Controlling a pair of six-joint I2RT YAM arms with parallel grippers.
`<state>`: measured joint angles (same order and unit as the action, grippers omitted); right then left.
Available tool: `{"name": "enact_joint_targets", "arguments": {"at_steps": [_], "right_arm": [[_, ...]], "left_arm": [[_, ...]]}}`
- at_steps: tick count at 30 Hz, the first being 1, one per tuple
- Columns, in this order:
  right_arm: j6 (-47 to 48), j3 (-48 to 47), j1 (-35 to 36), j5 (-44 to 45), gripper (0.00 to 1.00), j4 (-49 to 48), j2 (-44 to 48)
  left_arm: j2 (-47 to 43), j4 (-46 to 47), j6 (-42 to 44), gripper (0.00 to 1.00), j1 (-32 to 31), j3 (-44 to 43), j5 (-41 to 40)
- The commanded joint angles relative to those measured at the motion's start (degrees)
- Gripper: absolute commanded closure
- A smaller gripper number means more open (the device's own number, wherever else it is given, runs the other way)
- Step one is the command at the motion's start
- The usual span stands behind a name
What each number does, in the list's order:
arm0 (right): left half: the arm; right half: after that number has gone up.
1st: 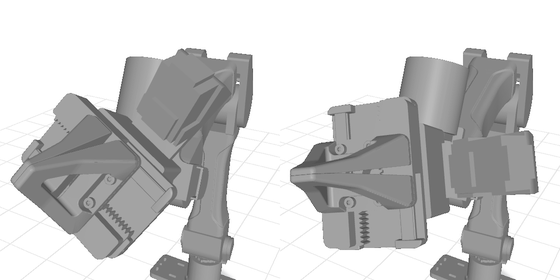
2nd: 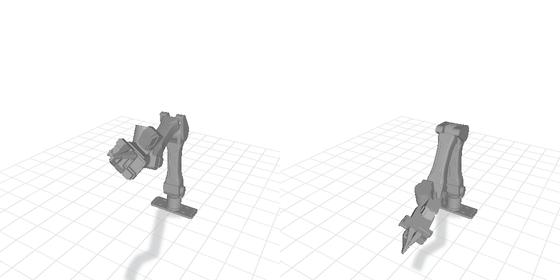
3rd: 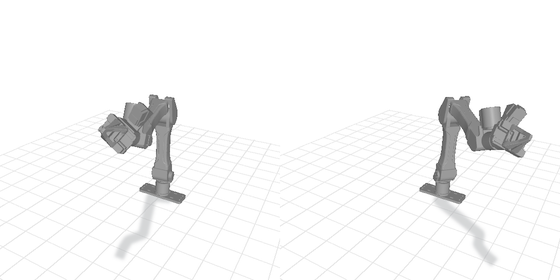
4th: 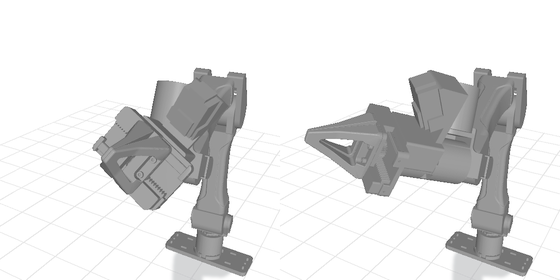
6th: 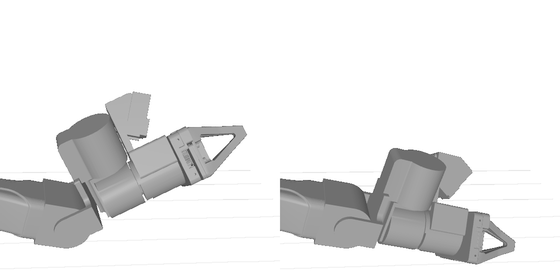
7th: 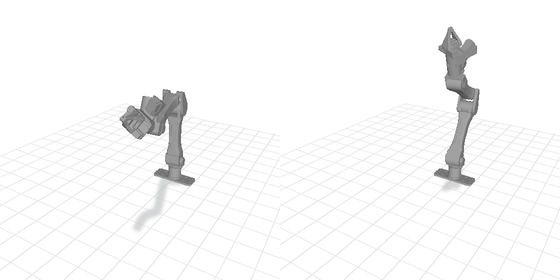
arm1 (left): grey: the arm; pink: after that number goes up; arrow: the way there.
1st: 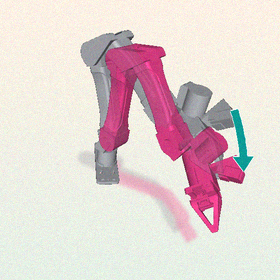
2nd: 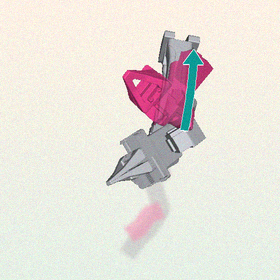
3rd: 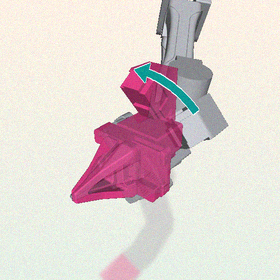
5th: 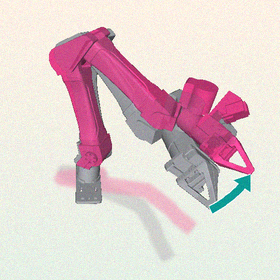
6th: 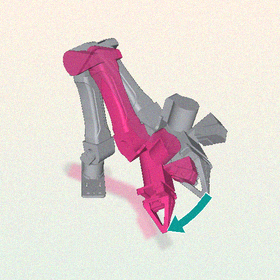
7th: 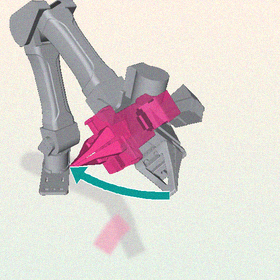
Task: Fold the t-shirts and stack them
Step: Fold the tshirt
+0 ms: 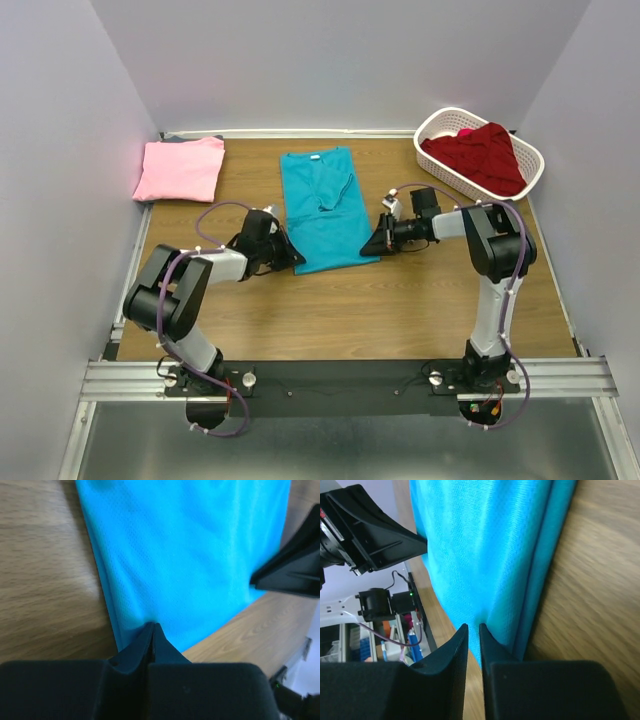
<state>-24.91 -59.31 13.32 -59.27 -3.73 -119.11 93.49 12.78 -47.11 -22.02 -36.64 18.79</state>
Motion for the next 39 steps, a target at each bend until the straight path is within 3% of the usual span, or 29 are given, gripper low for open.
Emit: {"name": "enact_joint_targets", "arguments": {"at_steps": [1,7,12,18,26,30,31,39], "right_arm": [[1.3,0.8,-1.9,0.4,0.78,0.0,-2.4],[0.8,1.7,-1.5,-1.8,0.79,0.0,3.3],[-1.2,-2.1,5.1,-3.0,0.79,0.0,7.8],[-3.0,-9.3,15.8,-0.7,0.82,-0.8,1.4],[-5.0,-10.4,16.9,-0.5,0.87,-3.4,-11.0],[-7.3,-11.2,16.7,-0.2,0.88,-3.4,-15.1],[-7.4,-11.1,16.6,0.7,0.88,-3.4,-14.7],[-10.4,-12.2,18.1,9.5,0.9,-2.7,-2.8]], "left_arm": [[0.7,-0.6,-0.6,0.97,0.7,1.7,-0.1],[-3.1,-3.4,0.3,0.96,1.5,1.6,-1.1],[-13.9,-9.3,2.0,0.87,1.5,-0.4,-8.6],[-27.0,-22.0,6.3,0.8,1.9,-5.8,-23.8],[-43.4,-23.4,12.4,0.76,3.0,-3.6,-36.3],[-50.2,-22.5,14.2,0.66,3.2,-1.9,-40.6],[-52.8,-22.4,14.6,0.59,3.2,-1.7,-41.9],[-60.6,-20.9,16.8,0.39,3.2,1.6,-48.4]]}}
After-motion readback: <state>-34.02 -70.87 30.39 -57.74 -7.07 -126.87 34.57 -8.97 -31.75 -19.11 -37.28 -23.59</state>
